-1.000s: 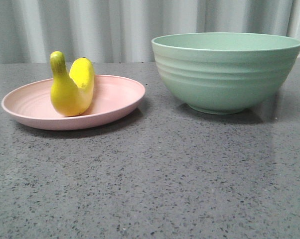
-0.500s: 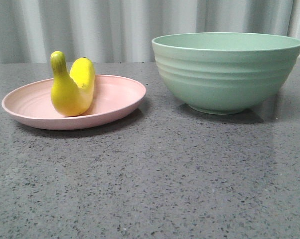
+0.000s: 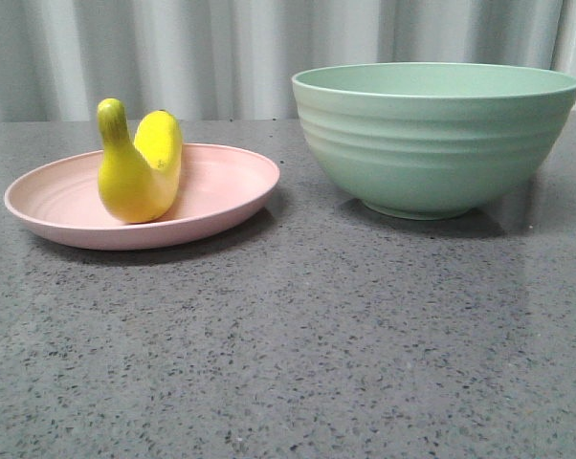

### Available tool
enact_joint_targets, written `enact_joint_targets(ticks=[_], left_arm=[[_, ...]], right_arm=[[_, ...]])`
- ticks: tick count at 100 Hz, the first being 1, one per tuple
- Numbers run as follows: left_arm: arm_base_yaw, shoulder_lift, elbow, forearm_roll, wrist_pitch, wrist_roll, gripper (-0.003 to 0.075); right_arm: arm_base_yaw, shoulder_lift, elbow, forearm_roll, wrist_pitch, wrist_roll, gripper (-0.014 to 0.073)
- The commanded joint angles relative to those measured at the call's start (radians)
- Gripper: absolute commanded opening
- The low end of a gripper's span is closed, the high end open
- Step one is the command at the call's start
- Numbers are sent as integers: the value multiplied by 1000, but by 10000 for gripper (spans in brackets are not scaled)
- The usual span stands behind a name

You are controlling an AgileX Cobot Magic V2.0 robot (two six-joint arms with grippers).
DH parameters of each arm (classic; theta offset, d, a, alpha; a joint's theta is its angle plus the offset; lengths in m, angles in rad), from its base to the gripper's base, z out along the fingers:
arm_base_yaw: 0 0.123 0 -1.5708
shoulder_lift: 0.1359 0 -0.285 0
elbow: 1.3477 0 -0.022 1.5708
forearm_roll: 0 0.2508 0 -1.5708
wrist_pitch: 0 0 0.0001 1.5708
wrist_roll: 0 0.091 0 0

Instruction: Transfer banana from pink plate to green bowl

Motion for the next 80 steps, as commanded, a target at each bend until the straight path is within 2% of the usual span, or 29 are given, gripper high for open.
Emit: enact_joint_targets(ticks=[1,45,56,80], left_arm=[[4,20,10,-10,-88,-7,-19],[4,20,-10,-24,-86,-7,-19],[4,22,-73,-27,5,-1,-19],[4,83,-284,-16,110,82,-19]], right_arm=[[-7,-14,9,0,-71,-6,-74],[-7,-14,4,-8,-71,-6,-75],[-7,-14,-44,-8,-60,-6,-74],[-7,72,-254,-17,177,-6,-74]])
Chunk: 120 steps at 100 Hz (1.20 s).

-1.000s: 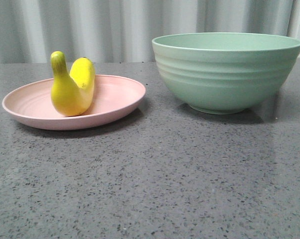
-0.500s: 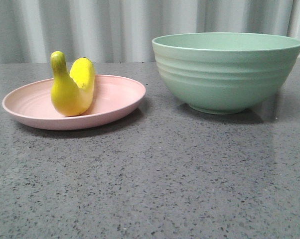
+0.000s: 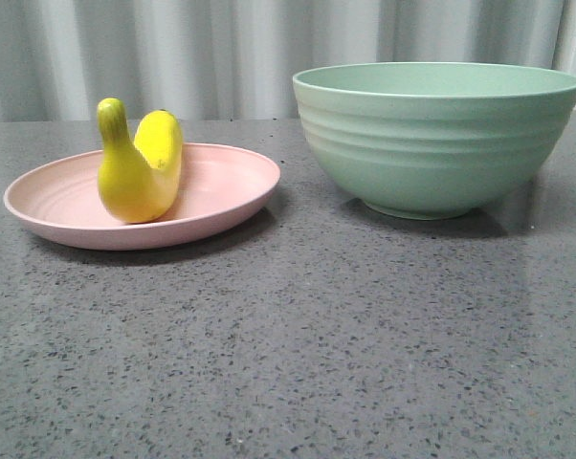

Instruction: Transfer banana from pink plate to green bowl

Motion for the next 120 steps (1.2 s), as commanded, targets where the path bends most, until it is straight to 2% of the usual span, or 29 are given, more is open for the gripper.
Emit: enact_joint_targets(ticks=[1,35,51,56,71,78,89,105,120], left_arm=[[4,55,-104,0,-32,28,-19],[4,214,-252,0,-32,28,-19],[4,254,-257,0,-62,26,-11],[4,261,-257,0,-71,26,23],[4,261,-257,-35,-138,24,228],[4,261,-255,-55,-157,24,281],[4,271,-259,-62,-145,24,301],[4,351,-325,-75,-40,24,306],[-14,449,-384,-108,-44,24,414]], right_arm=[[-7,58,-96,-12,9,-6,-74],[-7,293,-284,-15,183,-6,-73],[0,330,-292,-16,162,-6,-73],[0,330,-292,-16,167,-6,-73],[0,330,-288,-16,185,-6,-73],[0,330,-288,-16,185,-6,-73],[0,330,-288,-16,185,-6,-73],[0,330,-284,-16,181,-6,-73],[0,330,-260,-16,151,-6,-73]])
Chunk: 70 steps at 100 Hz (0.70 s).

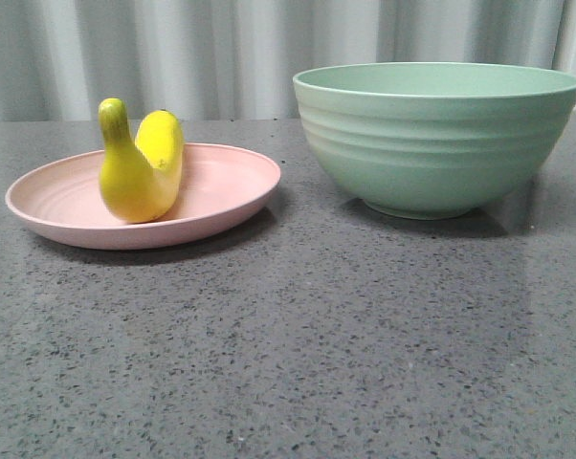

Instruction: Transfer banana from pink plate to green bowl

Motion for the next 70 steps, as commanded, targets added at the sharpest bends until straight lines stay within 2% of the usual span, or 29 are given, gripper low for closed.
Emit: enact_joint_targets(ticks=[1,9,41,70], left_arm=[[-16,64,-69,-28,-67,-4,419],[-41,118,-97,-50,-67,-4,465],[-176,349,-273,-120,4,-4,464],[-298,610,-488,-252,194,-14,464]], right_arm=[[0,18,-12,-11,-92,-6,-73],[0,18,-5,-11,-113,-6,-73],[0,18,-5,-11,-122,-6,-73],[0,18,-5,-11,-122,-6,-73]])
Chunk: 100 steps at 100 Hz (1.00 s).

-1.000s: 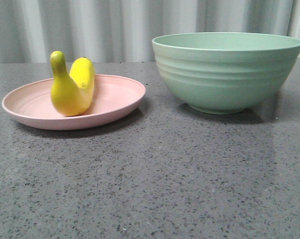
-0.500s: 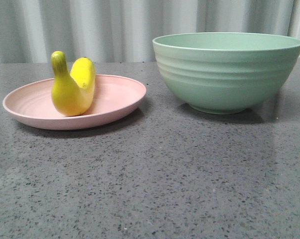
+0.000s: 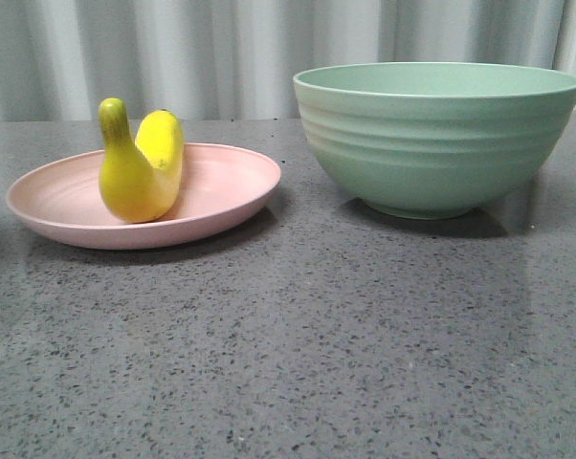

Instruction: Transfer banana from pink plate to green bowl

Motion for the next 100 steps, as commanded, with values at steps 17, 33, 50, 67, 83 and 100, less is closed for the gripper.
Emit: enact_joint_targets(ticks=[17,33,50,67,83,100], left_arm=[[-58,210,-175,-170,116,-14,464],[-84,324,-212,-194,183,-14,464],[-114,406,-212,-194,197,-14,464],[-149,458,-212,-211,215,-14,464],[-181,493,-212,-214,209,-23,464],[-183,506,-212,-211,209,-33,464]], right_arm=[[0,18,-25,-11,-81,-6,-73],[0,18,-25,-11,-81,-6,-73],[0,18,-25,-11,-81,-6,-73],[0,18,-25,-11,-81,-6,-73],[0,18,-25,-11,-81,-6,-73],[0,18,-25,-11,-81,-6,-73]])
